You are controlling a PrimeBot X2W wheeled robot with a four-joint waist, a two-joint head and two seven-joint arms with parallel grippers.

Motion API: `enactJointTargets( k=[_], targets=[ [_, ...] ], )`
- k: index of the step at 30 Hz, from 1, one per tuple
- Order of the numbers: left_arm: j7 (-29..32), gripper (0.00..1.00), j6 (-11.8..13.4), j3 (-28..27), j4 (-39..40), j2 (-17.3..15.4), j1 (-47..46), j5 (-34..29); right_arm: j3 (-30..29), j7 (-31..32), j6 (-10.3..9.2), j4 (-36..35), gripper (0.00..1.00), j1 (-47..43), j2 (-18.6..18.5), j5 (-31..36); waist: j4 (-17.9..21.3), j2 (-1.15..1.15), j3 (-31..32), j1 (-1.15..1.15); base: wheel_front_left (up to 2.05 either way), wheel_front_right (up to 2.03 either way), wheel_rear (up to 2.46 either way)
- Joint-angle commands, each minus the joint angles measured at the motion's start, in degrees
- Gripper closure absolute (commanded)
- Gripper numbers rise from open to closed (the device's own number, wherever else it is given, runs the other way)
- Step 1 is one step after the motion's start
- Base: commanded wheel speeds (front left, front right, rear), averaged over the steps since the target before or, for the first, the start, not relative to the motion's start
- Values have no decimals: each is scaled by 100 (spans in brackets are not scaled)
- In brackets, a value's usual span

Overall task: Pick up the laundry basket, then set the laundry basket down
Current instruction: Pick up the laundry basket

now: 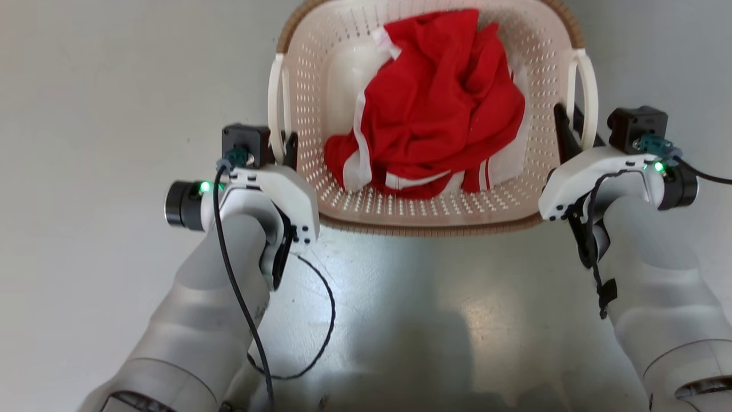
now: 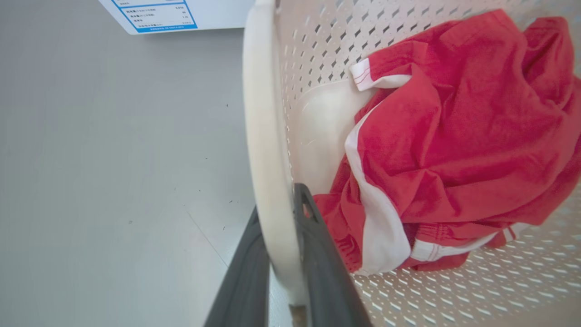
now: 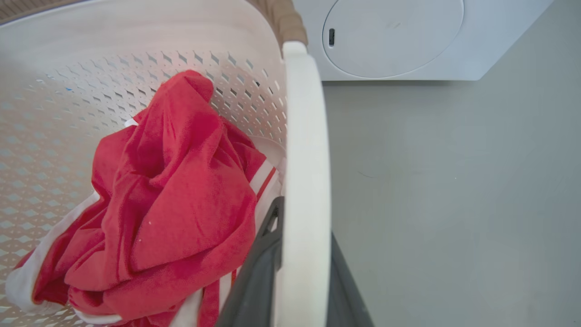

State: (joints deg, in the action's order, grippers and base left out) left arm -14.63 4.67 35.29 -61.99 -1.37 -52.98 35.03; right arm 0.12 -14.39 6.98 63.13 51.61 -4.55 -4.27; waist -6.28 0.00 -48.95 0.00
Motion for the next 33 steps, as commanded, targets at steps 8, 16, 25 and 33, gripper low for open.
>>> enactJointTargets(
  k=[8,16,25,33],
  targets=[
    [-37,100,121,154,80,-151,510,393,412,-61,51,488,100,-418,168,-317,98,0,734,0,0,0,0],
    [-37,100,189,388,8,-151,1109,712,903,-61,51,790,100,-828,168,-700,171,0,1482,0,0,0,0],
    [100,100,144,830,-401,-151,1831,1215,1741,364,51,955,100,-1600,168,-1500,261,0,2621,0,0,0,0],
    [219,100,132,1129,-644,-151,2386,1515,2469,796,51,843,100,-2294,168,-2192,315,0,3579,0,0,0,0]
  ],
)
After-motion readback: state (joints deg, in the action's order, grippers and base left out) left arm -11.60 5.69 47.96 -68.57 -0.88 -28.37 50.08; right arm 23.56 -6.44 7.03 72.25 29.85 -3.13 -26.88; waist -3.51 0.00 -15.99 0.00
